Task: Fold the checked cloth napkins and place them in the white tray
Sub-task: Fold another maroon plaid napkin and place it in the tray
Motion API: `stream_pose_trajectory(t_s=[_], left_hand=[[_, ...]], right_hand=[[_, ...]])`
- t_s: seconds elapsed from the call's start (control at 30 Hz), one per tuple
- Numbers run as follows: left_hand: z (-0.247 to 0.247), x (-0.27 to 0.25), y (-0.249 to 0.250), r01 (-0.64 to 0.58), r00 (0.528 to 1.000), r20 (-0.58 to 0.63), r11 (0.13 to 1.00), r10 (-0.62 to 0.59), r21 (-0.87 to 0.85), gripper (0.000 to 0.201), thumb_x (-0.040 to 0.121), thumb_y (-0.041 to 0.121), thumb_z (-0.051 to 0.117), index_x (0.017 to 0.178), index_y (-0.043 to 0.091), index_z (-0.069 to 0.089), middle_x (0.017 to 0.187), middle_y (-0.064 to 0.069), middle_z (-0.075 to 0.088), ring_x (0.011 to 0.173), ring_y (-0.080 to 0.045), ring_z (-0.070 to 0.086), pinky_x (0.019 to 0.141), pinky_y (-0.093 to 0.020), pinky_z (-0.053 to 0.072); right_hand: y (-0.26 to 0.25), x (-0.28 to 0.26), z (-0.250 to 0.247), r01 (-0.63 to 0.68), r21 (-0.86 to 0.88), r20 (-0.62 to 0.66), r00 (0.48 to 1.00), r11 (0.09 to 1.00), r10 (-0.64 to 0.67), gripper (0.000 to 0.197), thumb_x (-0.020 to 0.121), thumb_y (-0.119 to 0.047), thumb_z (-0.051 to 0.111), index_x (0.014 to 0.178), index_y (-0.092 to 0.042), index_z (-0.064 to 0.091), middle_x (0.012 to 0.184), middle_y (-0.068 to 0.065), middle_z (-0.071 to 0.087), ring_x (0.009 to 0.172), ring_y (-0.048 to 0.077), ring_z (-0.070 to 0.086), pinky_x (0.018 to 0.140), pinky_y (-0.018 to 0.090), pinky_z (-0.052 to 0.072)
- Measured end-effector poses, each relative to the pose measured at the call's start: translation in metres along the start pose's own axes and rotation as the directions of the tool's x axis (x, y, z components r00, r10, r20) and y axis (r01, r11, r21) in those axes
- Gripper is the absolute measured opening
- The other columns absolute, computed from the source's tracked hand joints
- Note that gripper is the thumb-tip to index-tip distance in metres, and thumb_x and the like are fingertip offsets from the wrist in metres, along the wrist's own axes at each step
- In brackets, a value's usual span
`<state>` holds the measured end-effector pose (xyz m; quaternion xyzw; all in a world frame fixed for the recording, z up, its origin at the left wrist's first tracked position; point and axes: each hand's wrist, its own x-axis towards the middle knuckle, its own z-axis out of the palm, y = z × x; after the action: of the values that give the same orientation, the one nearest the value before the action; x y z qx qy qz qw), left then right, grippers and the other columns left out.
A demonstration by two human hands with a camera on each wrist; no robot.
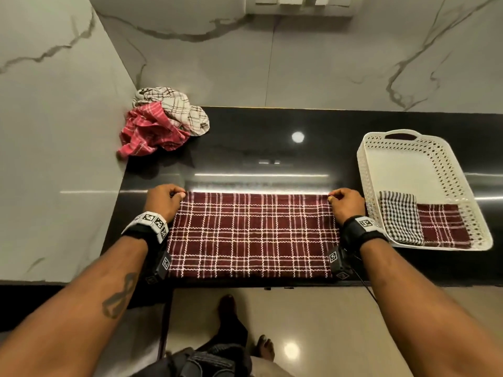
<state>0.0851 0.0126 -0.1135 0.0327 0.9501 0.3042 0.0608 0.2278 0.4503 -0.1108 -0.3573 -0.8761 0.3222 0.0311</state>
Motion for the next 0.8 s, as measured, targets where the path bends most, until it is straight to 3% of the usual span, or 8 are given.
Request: stream_pose_trajectory(t_s=[0.23,0.33,0.43,0.53,0.6,0.67,0.73,0.8], left_hand=[[-0.003,0.011,-0.006,0.039,0.997,0.062,0.995,-0.045,0.096,0.009,0.083,0.015,0.077,0.092,0.016,0.078,0.092,-0.005,0.073,0.086,-0.021,0.067,0.086,-0.027,0.049],[-0.013,0.014,-0.002,0.091,0.990,0.094,0.983,-0.107,0.160,0.018,0.081,0.022,0.080,0.097,0.016,0.074,0.095,-0.006,0.070,0.092,-0.026,0.067,0.083,-0.031,0.049],[-0.011,0.005,0.023,-0.045,0.998,0.059,0.919,0.023,0.392,0.035,0.087,0.028,0.070,0.118,0.012,0.064,0.119,-0.013,0.058,0.111,-0.034,0.055,0.095,-0.044,0.047],[0.012,-0.024,0.072,-0.339,0.940,0.172,0.860,0.295,0.380,0.038,0.095,0.027,0.057,0.131,0.015,0.054,0.132,-0.008,0.053,0.122,-0.028,0.049,0.105,-0.043,0.043],[0.036,-0.048,0.098,-0.539,0.821,0.407,0.778,0.399,0.324,0.054,0.099,0.035,0.050,0.149,0.021,0.035,0.158,-0.002,0.031,0.146,-0.026,0.028,0.120,-0.045,0.027],[0.059,-0.066,0.106,-0.637,0.723,0.599,0.669,0.345,0.384,0.066,0.102,0.048,0.033,0.158,0.025,0.005,0.164,0.002,-0.004,0.153,-0.021,-0.003,0.124,-0.045,0.005],[0.070,-0.075,0.097,-0.627,0.727,0.635,0.630,0.261,0.459,0.072,0.101,0.058,0.019,0.156,0.023,-0.013,0.163,-0.001,-0.019,0.151,-0.021,-0.014,0.124,-0.044,-0.002],[0.065,-0.076,0.075,-0.584,0.763,0.609,0.635,0.217,0.505,0.077,0.097,0.067,0.009,0.154,0.023,-0.019,0.160,-0.002,-0.027,0.150,-0.022,-0.020,0.124,-0.046,-0.003]], right_hand=[[-0.005,0.005,0.000,0.011,-0.067,0.041,0.999,0.998,-0.008,0.005,0.088,-0.010,0.070,0.089,-0.010,0.074,0.093,0.013,0.074,0.090,0.028,0.068,0.080,0.025,0.045],[-0.014,0.000,0.000,0.051,-0.247,0.058,0.998,0.968,-0.037,0.015,0.090,-0.014,0.066,0.103,-0.009,0.070,0.109,0.018,0.067,0.104,0.036,0.062,0.088,0.037,0.048],[-0.043,-0.023,0.007,0.211,-0.480,0.093,0.977,0.851,-0.190,0.034,0.093,-0.023,0.061,0.125,-0.013,0.057,0.128,0.012,0.054,0.119,0.034,0.050,0.100,0.052,0.043],[-0.082,-0.068,0.031,0.405,-0.315,0.255,0.907,0.858,-0.335,0.037,0.094,-0.024,0.058,0.129,-0.016,0.052,0.133,0.006,0.052,0.125,0.027,0.050,0.107,0.051,0.042],[-0.099,-0.097,0.058,0.531,-0.255,0.522,0.779,0.808,-0.348,0.058,0.097,-0.031,0.050,0.150,-0.019,0.030,0.159,0.006,0.026,0.148,0.032,0.023,0.118,0.061,0.021],[-0.101,-0.113,0.083,0.628,-0.278,0.707,0.646,0.727,-0.288,0.070,0.101,-0.044,0.037,0.158,-0.026,0.001,0.166,0.003,-0.010,0.152,0.031,-0.011,0.119,0.063,-0.003],[-0.091,-0.114,0.089,0.683,-0.337,0.750,0.611,0.648,-0.254,0.073,0.100,-0.057,0.025,0.157,-0.029,-0.012,0.162,0.003,-0.026,0.149,0.031,-0.024,0.117,0.063,-0.012],[-0.073,-0.105,0.080,0.649,-0.386,0.725,0.653,0.656,-0.220,0.080,0.096,-0.069,0.017,0.154,-0.029,-0.020,0.157,0.004,-0.035,0.145,0.028,-0.030,0.115,0.062,-0.016]])
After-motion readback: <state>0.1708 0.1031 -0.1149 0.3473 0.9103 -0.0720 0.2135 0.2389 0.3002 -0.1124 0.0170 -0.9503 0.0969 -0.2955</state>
